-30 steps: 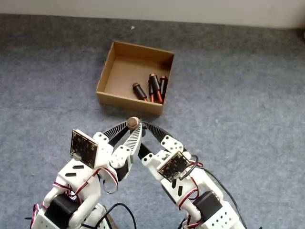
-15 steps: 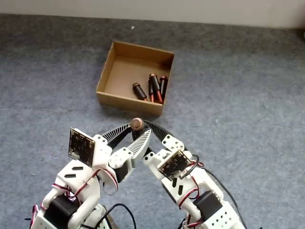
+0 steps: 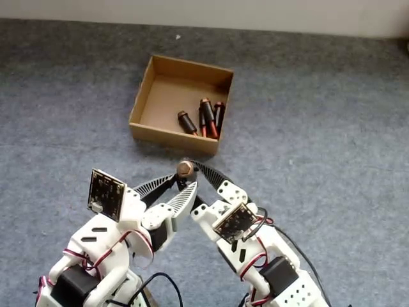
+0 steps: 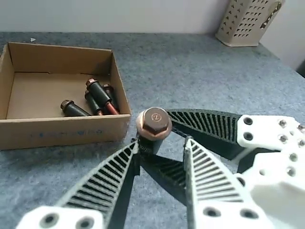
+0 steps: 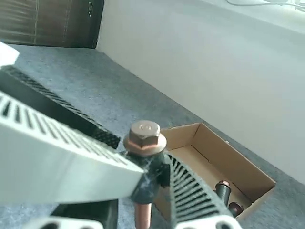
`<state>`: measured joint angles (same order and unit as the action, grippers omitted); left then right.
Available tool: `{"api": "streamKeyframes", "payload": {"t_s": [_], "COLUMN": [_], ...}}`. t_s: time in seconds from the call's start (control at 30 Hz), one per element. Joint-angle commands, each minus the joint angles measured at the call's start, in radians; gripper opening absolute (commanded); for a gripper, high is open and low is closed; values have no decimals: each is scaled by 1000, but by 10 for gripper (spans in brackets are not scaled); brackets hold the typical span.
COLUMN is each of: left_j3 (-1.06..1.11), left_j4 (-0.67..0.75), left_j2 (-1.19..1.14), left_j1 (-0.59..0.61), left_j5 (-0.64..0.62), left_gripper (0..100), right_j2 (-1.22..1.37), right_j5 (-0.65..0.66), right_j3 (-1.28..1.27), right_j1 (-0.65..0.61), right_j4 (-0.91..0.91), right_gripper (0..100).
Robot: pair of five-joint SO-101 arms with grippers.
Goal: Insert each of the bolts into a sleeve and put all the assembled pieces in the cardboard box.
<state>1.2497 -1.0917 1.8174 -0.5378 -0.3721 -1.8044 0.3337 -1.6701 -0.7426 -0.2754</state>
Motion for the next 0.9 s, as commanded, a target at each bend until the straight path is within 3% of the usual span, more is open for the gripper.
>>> {"api": "streamKeyframes", "payload": {"t_s": [0.0,0.57,0.87], "left_j3": [-50,-222,-251], "left_j4": [-21,-107,-107], "left_j2": [2,2,2], "left_j1": [-19,-8,314], "left_j5": [-11,-11,-5], "left_gripper": [162,158,157], "right_j2": [-31,-31,-31], "right_j5": [5,5,5], "right_j3": [-102,-104,-102], "right_j1": [1,1,22], "right_j4": [28,28,30], "right_gripper": [5,5,5]}}
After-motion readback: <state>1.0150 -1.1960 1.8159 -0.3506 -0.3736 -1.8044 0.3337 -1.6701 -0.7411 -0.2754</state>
